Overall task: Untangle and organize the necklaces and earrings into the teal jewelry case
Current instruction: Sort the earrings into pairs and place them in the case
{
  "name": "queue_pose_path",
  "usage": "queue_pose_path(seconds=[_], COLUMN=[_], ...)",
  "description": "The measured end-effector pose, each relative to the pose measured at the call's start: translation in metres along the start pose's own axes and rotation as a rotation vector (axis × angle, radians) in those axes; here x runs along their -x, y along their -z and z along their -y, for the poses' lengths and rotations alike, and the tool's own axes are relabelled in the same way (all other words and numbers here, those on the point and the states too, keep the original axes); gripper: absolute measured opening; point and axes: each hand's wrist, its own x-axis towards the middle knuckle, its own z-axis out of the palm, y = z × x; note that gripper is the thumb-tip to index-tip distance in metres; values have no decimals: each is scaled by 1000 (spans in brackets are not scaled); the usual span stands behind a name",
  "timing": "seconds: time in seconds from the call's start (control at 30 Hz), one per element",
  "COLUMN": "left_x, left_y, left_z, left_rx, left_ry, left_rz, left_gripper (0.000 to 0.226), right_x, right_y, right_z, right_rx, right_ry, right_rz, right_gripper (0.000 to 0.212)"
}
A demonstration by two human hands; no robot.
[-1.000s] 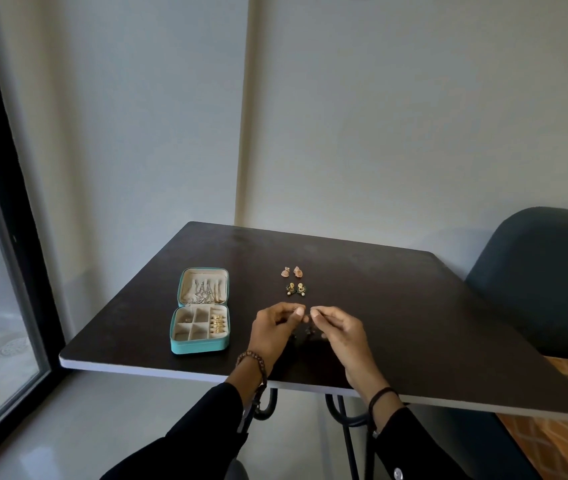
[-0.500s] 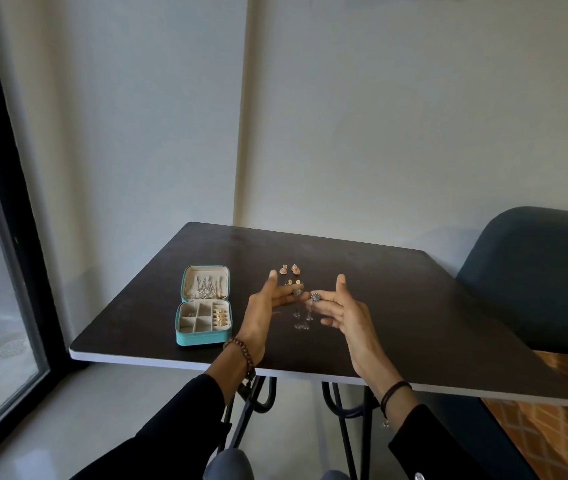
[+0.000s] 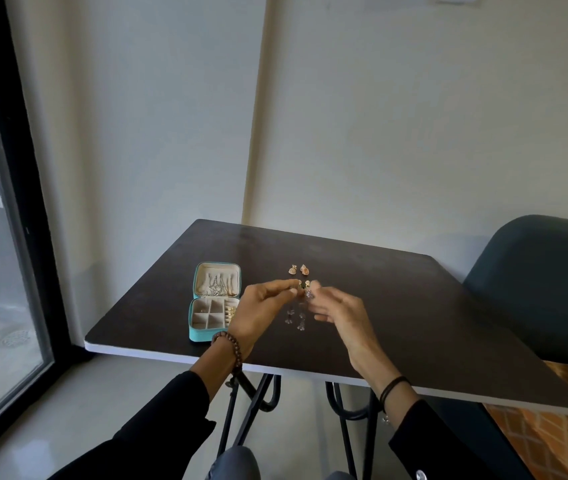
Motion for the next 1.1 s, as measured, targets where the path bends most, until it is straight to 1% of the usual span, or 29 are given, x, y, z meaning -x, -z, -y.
queue_pose_path(seconds=[0.03,0.07,0.17,0.37,0.57,0.67,0.83,0.97,1.1], left_x=[-1,-1,-5,-11,-19,-21,-28,-30,-28], left_y=[4,7,20,47,76,90,105,115,122], left_z=[0,0,-1,2,7,8,11,15,23], left_rx=[-28,-56,-93,-111,-58,-77,-80,-62,-43], left_ry=[-24,-41,-65,-28,15,12,31,45,77], left_rz=[-4,-12,-47,-86,-111,-136,-167,-196,-212], left_gripper=[21,23,25,25,26,25,20,20,21], right_x=[-1,-2,-7,-24,-41,-52,-67,-75,-75], right_y=[-4,-8,-23,-55,-85,-100,-120,-134,-143], right_z=[0,-1,-2,-9,-10,-10,-15,-19,-24], right_rx=[35,58,69,143,81,57,60,50,61], right_ry=[33,55,77,113,54,49,47,3,4], right_rz=[6,8,-10,-77,-3,19,28,17,12], right_gripper=[24,21,18,10,13,11,7,10,14])
